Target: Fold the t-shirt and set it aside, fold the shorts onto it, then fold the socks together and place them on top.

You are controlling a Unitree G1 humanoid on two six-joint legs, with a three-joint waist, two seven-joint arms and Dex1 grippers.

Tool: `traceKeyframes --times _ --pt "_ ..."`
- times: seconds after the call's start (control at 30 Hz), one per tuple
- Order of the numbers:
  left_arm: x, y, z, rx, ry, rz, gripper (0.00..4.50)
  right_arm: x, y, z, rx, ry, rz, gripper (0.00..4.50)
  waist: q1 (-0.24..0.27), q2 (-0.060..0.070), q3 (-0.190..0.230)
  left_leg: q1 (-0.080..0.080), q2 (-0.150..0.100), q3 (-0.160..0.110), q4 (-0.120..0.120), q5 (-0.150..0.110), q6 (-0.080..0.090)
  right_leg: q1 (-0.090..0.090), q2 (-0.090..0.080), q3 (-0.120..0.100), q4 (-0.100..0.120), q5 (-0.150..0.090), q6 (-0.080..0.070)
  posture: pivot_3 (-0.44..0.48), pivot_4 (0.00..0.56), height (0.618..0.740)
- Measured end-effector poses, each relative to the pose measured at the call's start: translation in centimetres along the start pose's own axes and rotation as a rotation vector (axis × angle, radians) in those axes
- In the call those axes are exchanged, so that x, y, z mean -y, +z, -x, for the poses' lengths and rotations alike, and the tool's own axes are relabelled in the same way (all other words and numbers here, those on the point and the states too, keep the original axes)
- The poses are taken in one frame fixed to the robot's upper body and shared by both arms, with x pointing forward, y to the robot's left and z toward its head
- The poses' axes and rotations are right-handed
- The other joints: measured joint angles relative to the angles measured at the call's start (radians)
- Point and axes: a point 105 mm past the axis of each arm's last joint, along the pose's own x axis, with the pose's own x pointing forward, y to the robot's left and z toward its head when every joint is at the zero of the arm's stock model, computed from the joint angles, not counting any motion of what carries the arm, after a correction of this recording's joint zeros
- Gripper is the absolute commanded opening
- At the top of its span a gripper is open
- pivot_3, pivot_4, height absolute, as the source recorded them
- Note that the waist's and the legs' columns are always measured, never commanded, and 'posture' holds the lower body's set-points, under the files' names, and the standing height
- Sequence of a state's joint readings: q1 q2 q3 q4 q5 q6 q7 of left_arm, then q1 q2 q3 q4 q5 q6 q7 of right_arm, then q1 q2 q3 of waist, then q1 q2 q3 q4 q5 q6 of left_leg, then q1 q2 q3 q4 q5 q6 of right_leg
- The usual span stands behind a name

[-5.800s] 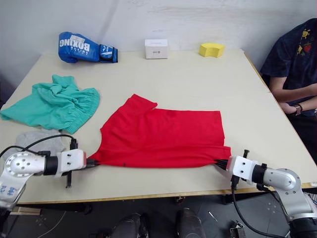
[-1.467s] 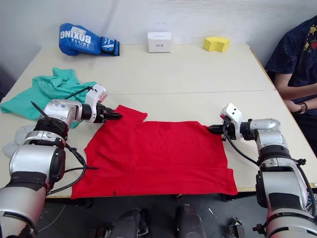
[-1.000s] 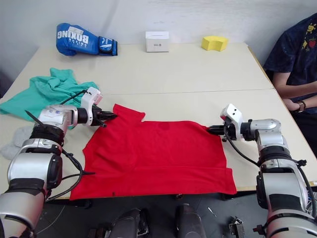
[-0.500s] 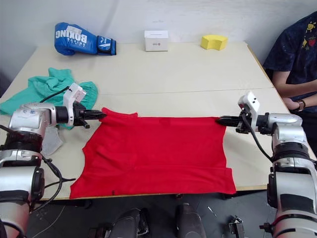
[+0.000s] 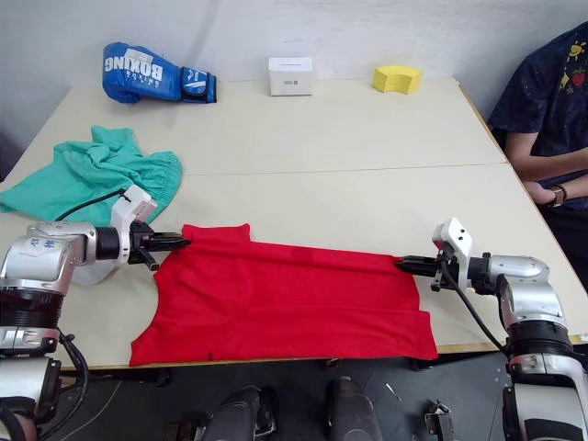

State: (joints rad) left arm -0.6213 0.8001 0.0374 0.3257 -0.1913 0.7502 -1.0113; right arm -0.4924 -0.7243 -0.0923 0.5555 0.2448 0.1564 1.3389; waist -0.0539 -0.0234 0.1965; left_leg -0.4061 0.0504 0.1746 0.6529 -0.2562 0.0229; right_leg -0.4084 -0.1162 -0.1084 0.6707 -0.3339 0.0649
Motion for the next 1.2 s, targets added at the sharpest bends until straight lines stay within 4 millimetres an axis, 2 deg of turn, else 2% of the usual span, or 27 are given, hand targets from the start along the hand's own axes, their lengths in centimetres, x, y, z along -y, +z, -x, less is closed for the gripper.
traceKeyframes --times 0.07,0.2,0.37,0.4,0.47,0.6,0.77,0.87,0.97,1.2 --pt "0.0 -0.4 0.0 -0.013 0.000 -0.005 0.43 0.1 0.0 0.0 -0.002 -0.015 0.007 0.00 0.000 0.000 0.000 0.000 0.000 0.000 0.000 0.000 0.000 0.000 0.000 0.000 0.000 0.000 0.000 0.000 0.150 0.740" --pt "-0.2 -1.1 1.1 -0.052 -0.015 0.014 1.44 0.0 0.2 0.0 -0.007 -0.021 0.000 0.87 0.001 0.000 0.000 0.000 0.000 0.000 0.000 0.000 0.000 0.000 0.000 0.000 -0.001 0.000 0.000 0.000 0.150 0.740" --pt "-1.1 0.2 2.1 -0.031 -0.015 0.021 2.94 0.0 0.2 0.9 -0.031 -0.040 0.083 2.54 0.009 0.000 0.000 0.000 0.000 0.000 -0.001 0.000 0.000 0.000 0.000 -0.001 -0.002 0.000 0.000 0.000 0.150 0.740" --pt "-1.3 0.5 2.1 -0.022 -0.012 0.021 2.96 0.1 0.4 1.1 -0.029 -0.048 0.099 2.88 0.010 0.000 0.000 0.000 0.000 0.000 -0.001 0.000 0.000 0.000 0.000 -0.001 -0.002 0.001 -0.001 0.000 0.150 0.740" --pt "-1.6 1.8 1.9 0.014 -0.010 0.027 2.96 0.5 0.7 1.5 -0.030 -0.070 0.141 3.53 0.016 0.000 0.000 0.000 0.000 0.000 -0.001 0.000 0.000 0.000 0.000 -0.001 -0.002 0.001 -0.001 0.000 0.150 0.740" --pt "-1.5 3.8 0.3 0.059 -0.031 0.036 2.96 1.0 1.1 1.7 -0.021 -0.096 0.181 3.53 0.024 0.000 0.000 0.000 -0.001 0.000 -0.001 0.000 0.001 0.000 0.000 -0.001 -0.002 0.001 -0.001 0.000 0.150 0.740" --pt "-1.3 2.2 -2.7 -0.012 -0.038 0.103 2.96 1.3 1.2 1.7 -0.019 -0.100 0.176 3.53 0.021 -0.001 0.000 0.000 0.000 0.001 0.000 0.001 0.001 0.000 0.001 0.000 -0.002 0.001 -0.001 0.000 0.150 0.740" --pt "-1.4 2.4 -2.9 -0.040 -0.031 0.074 2.96 1.3 1.0 1.5 -0.023 -0.096 0.166 3.53 0.021 -0.001 0.001 0.000 0.000 0.001 0.000 0.001 0.001 0.000 0.001 0.000 -0.001 0.001 -0.001 0.000 0.150 0.740" --pt "-1.4 2.5 -3.2 -0.059 -0.029 0.042 2.42 1.4 1.0 1.5 -0.024 -0.095 0.163 3.55 0.023 -0.001 0.001 0.000 0.000 0.001 0.001 0.001 0.001 0.000 0.001 0.000 0.000 0.001 -0.001 0.000 0.150 0.740" --pt "-1.2 2.8 -4.1 -0.026 -0.017 0.024 0.28 1.3 1.0 1.4 -0.023 -0.093 0.164 3.55 0.026 -0.001 0.001 0.000 0.000 0.001 0.002 0.001 0.001 0.000 0.000 -0.001 0.000 0.001 -0.001 0.000 0.150 0.740"
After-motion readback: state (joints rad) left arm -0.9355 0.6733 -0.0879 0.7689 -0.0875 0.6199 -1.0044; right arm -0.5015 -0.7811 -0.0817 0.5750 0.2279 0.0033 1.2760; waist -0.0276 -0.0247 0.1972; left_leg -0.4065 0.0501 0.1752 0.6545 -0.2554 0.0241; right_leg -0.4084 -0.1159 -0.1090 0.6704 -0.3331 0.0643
